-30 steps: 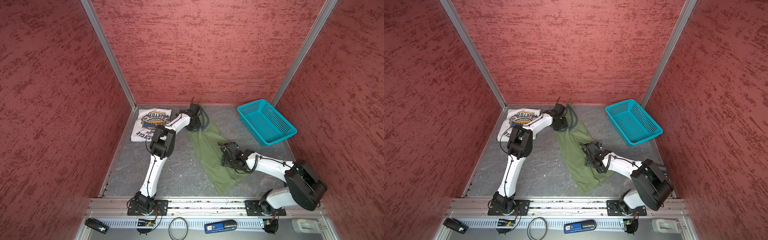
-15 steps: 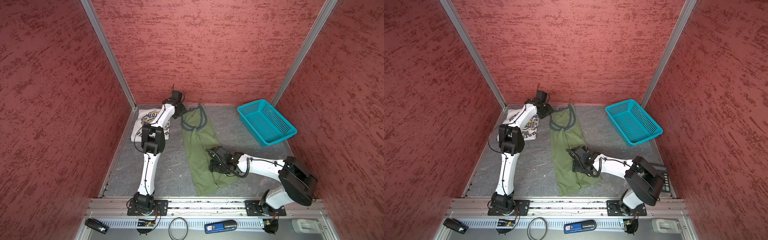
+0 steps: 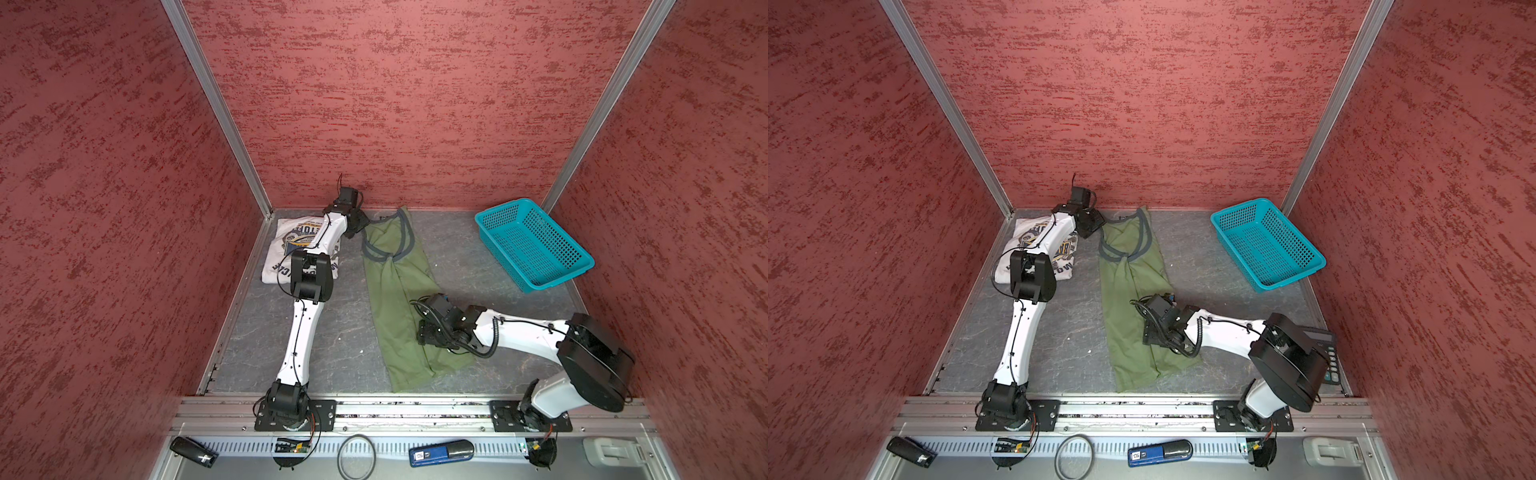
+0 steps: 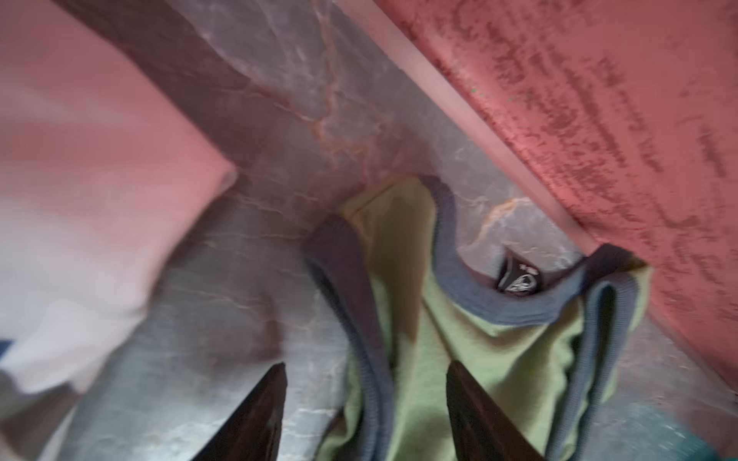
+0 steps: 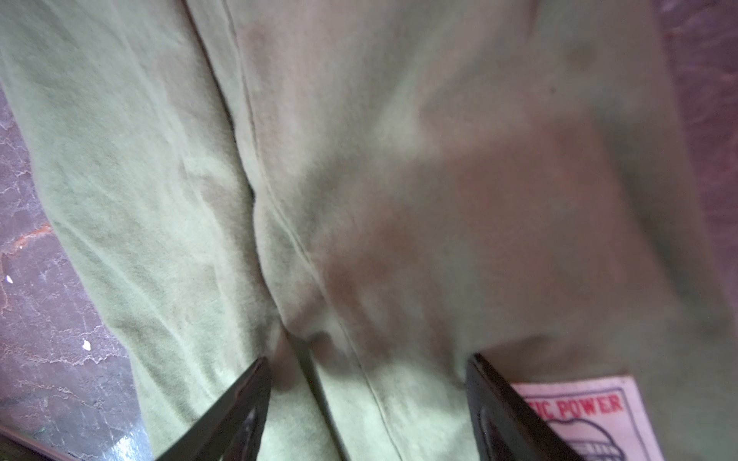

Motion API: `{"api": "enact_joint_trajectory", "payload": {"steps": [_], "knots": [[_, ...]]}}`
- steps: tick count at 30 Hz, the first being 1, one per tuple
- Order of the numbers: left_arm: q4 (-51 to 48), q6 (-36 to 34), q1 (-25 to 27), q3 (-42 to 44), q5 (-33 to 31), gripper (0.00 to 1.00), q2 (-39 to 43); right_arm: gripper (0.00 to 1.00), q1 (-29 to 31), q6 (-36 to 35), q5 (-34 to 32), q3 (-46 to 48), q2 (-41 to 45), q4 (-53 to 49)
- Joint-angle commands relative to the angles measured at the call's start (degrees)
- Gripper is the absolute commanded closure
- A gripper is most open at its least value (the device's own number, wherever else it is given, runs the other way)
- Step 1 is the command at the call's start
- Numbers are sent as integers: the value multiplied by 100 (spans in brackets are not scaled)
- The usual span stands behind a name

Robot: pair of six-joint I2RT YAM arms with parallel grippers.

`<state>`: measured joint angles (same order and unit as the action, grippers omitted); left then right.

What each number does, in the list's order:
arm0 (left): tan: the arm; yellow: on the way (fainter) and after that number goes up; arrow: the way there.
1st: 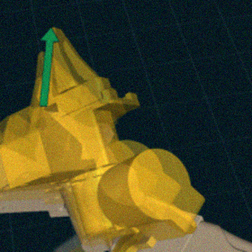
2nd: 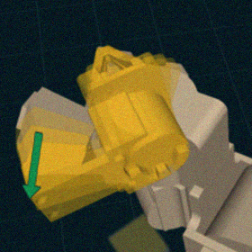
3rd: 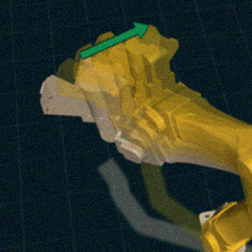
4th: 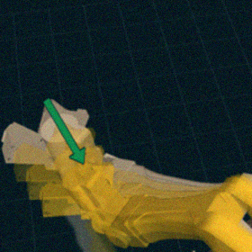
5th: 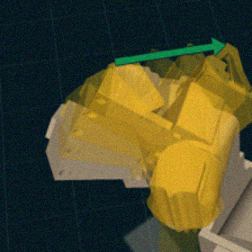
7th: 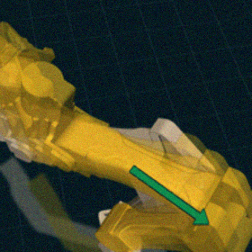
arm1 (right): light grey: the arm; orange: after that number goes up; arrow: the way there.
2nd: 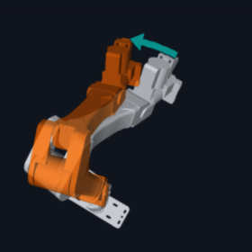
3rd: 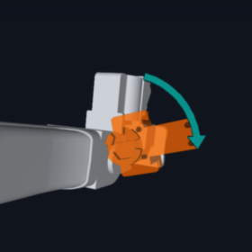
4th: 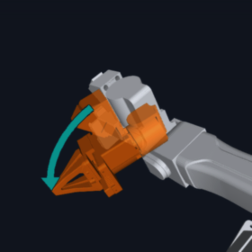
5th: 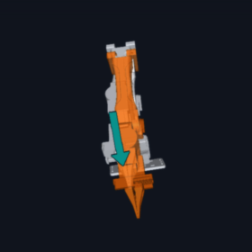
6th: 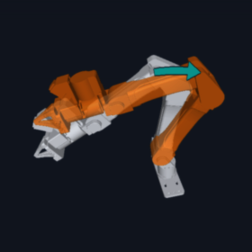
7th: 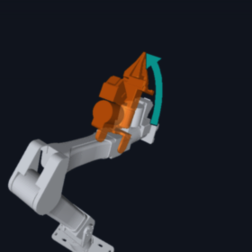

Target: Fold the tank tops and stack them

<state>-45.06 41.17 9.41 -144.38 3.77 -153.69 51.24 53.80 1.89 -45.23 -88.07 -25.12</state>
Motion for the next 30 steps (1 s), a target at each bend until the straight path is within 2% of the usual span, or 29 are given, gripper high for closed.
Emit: {"api": "enact_joint_trajectory", "payload": {"steps": [1, 6, 11, 13, 18, 22, 25, 30], "knots": [[229, 242, -79, -18, 119, 41, -220, 23, 138, 310, 567, 382, -364, -239], [390, 573, -161, -156, 330, 53, -504, 23, 140, 339, 540, 428, -329, -290], [495, 621, -172, -238, 267, 72, -580, 23, 140, 353, 532, 460, -324, -309], [512, 515, -137, -245, 61, 82, -512, 23, 138, 355, 532, 454, -349, -309], [483, -32, 45, -294, -796, 96, -278, 23, 138, 357, 566, 475, -421, -278], [328, -639, 237, -525, -1645, 100, -181, 23, 140, 368, 571, 531, -430, -243], [378, -1377, 441, -720, -2326, 100, -181, 23, 140, 368, 584, 559, -438, -225], [873, -2522, 788, -755, -2571, 94, -230, 23, 140, 360, 628, 588, -509, -152]]}}
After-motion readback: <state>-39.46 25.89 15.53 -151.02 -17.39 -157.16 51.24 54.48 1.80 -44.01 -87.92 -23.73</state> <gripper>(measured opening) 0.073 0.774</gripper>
